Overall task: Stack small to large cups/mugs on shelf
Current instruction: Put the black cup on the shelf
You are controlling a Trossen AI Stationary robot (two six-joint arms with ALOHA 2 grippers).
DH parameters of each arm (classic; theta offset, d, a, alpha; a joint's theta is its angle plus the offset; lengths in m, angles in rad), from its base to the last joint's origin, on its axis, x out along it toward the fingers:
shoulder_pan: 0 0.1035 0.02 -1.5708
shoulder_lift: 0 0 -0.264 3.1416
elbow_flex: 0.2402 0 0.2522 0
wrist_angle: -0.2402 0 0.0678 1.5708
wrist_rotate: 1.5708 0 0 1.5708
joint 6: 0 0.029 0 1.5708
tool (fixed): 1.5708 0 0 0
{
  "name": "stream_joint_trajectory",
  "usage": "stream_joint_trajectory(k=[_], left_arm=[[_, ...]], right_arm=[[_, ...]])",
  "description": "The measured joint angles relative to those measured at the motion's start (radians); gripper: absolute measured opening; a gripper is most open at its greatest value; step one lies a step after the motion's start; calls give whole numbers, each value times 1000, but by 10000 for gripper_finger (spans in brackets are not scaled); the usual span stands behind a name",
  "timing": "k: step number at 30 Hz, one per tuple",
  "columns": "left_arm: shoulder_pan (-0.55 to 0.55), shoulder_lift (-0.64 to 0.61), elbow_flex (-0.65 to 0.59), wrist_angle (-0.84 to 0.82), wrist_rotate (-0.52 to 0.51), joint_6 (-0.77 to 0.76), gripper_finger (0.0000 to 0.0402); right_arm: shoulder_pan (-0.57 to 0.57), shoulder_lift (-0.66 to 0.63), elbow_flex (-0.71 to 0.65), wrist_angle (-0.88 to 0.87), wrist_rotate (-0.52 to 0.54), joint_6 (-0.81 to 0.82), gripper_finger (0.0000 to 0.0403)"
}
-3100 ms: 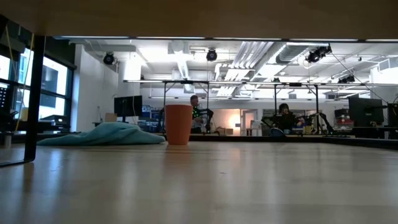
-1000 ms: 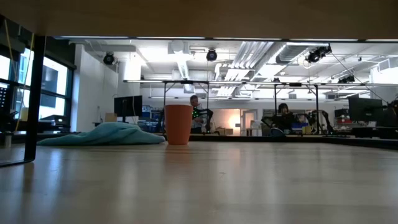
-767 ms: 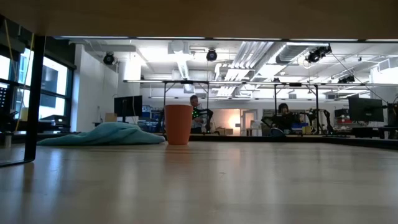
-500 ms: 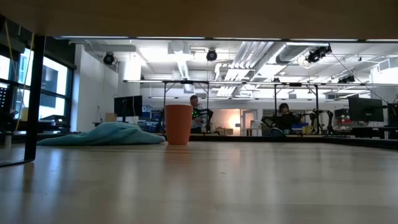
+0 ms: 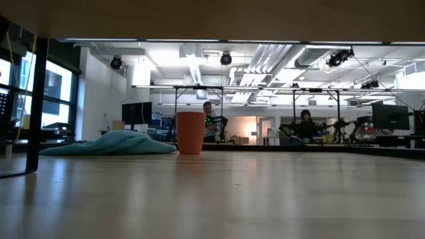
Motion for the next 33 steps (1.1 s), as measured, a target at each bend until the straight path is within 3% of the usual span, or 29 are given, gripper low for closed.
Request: stream_joint_trajectory(k=[33], left_arm=[[1, 68, 1, -5, 81, 2, 118]], right_arm=[[0, 0, 0, -19, -3, 0, 184]])
